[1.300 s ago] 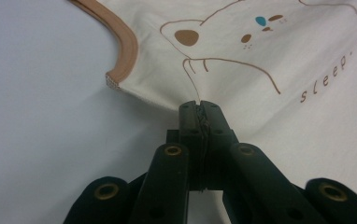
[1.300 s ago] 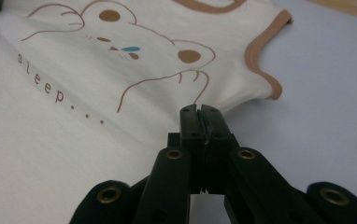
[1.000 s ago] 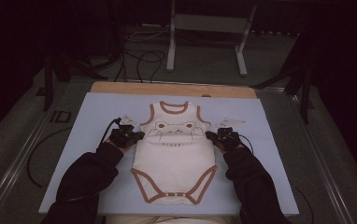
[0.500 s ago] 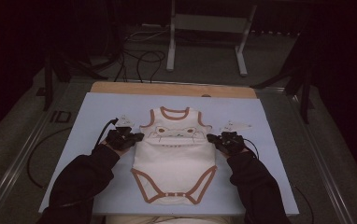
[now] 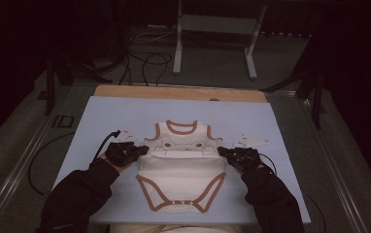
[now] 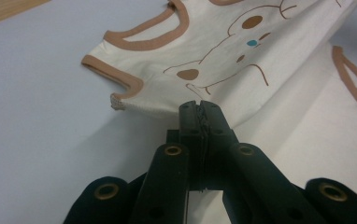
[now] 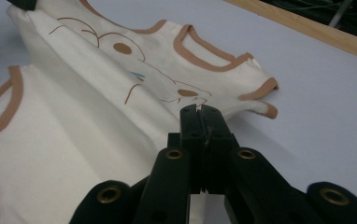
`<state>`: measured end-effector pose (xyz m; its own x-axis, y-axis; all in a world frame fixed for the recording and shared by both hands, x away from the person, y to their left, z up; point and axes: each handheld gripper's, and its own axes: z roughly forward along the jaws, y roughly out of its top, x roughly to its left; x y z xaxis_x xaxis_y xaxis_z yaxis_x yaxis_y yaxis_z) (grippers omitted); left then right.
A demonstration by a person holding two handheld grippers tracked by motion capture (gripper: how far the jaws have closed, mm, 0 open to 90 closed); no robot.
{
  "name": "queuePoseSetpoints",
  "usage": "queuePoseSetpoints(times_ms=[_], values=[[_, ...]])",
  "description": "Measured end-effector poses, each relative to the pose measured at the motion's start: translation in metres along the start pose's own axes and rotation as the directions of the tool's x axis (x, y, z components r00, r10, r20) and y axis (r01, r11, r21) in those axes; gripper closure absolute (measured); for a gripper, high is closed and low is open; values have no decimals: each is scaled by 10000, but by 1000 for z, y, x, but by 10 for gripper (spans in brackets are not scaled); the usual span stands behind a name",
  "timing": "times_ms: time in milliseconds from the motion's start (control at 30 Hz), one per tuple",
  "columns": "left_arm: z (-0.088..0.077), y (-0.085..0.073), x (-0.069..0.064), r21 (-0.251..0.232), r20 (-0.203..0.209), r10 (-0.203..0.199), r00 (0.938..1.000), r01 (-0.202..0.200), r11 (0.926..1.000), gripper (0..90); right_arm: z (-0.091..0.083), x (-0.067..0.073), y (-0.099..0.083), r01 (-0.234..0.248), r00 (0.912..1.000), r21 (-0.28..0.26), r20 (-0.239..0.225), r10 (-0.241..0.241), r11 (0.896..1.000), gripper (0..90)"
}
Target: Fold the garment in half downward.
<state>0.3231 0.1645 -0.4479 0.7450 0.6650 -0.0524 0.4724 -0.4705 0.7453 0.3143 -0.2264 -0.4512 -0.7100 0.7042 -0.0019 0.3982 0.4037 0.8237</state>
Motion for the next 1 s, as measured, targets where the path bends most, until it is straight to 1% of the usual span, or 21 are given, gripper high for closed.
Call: queuePoseSetpoints(times_ms=[133, 267, 400, 433, 467, 633, 700, 867, 1000], values=[[-7, -4, -8, -144, 109, 189, 9998, -187, 9997, 900, -8, 7, -3, -83, 9999, -155, -91, 81, 9998, 896], [-11, -8, -15, -196, 259, 251, 9993, -246, 9995, 900, -14, 15, -8, -49, 9998, -133, -207, 46, 9999, 896], [-15, -16, -22, -84, 441, 349, 9984, -345, 9994, 900, -19, 23, -14, 22, 9994, -103, -343, -26, 9999, 896], [-15, -18, -24, -51, 481, 330, 9983, -328, 9994, 900, -20, 25, -16, 100, 9993, -61, -355, -102, 9999, 895], [-15, -21, -26, 8, 471, 387, 9981, -388, 9992, 900, -21, 26, -18, 37, 9993, -11, -365, -37, 10000, 896], [-16, -33, -31, 159, 558, 256, 9981, -266, 9995, 900, -23, 32, -29, -15, 9982, 256, -593, 30, 9997, 896], [-15, -38, -35, 272, 604, 235, 9979, -252, 9993, 900, -23, 35, -33, 75, 9977, 328, -672, -53, 9994, 896], [-13, -47, -42, 494, 731, 208, 9971, -245, 9985, 900, -23, 43, -43, 213, 9964, 709, -832, -154, 9973, 896], [-12, -55, -46, 636, 840, 76, 9964, -130, 9979, 900, -23, 46, -52, 142, 9951, 963, -989, -46, 9953, 896]])
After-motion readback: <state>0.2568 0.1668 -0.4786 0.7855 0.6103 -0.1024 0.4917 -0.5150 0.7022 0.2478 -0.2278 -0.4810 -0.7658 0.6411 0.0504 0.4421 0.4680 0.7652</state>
